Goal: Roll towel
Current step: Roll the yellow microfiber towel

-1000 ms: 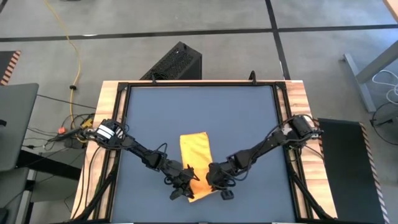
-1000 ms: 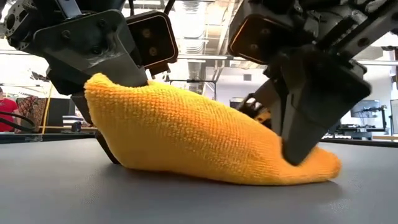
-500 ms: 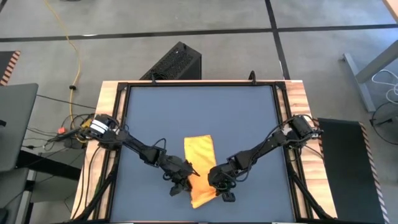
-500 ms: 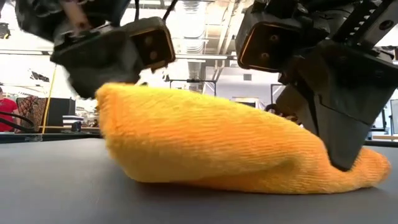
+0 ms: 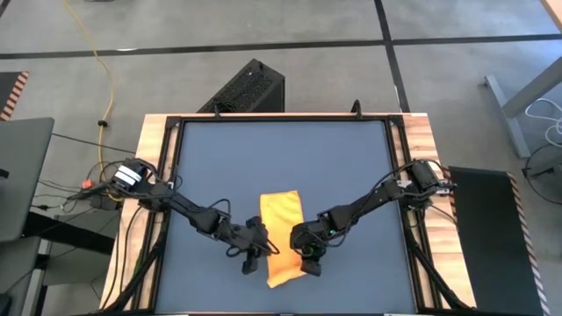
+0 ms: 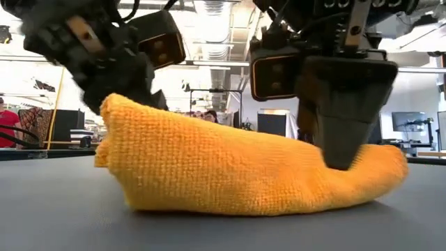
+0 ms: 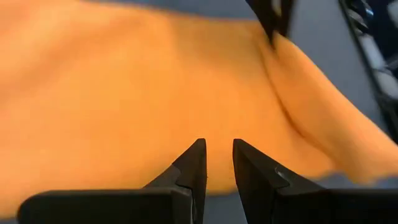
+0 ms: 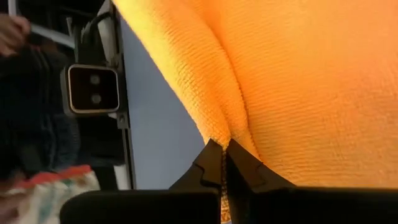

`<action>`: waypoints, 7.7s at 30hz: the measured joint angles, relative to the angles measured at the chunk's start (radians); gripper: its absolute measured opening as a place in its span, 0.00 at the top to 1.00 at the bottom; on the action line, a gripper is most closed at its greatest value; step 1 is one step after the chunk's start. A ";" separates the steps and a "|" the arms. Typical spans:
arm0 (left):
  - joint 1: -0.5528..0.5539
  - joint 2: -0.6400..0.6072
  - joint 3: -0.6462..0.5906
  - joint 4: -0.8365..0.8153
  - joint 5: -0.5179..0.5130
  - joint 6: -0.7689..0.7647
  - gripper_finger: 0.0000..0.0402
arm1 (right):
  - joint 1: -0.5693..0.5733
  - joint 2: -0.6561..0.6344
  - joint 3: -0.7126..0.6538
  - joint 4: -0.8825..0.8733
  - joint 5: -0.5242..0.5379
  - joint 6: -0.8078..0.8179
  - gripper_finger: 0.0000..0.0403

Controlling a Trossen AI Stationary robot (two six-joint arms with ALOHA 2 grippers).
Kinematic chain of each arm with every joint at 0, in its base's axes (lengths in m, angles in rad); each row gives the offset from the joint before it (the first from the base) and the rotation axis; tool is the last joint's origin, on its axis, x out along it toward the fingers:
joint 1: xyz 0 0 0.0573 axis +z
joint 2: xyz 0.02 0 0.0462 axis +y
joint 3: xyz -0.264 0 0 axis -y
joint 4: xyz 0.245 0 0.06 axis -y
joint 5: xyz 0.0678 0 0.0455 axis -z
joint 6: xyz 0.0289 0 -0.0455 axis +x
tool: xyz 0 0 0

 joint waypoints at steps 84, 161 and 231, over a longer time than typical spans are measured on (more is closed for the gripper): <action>-0.083 -0.020 0.043 0.017 -0.021 -0.034 0.82 | -0.134 -0.001 0.001 -0.112 -0.063 0.301 0.94; -0.175 0.225 0.355 -0.339 -0.386 -0.128 1.00 | -0.150 -0.091 0.000 -0.150 -0.089 0.108 0.83; -0.032 0.272 0.218 0.168 0.263 -0.314 1.00 | 0.355 -0.055 0.001 -0.164 0.927 -0.898 0.52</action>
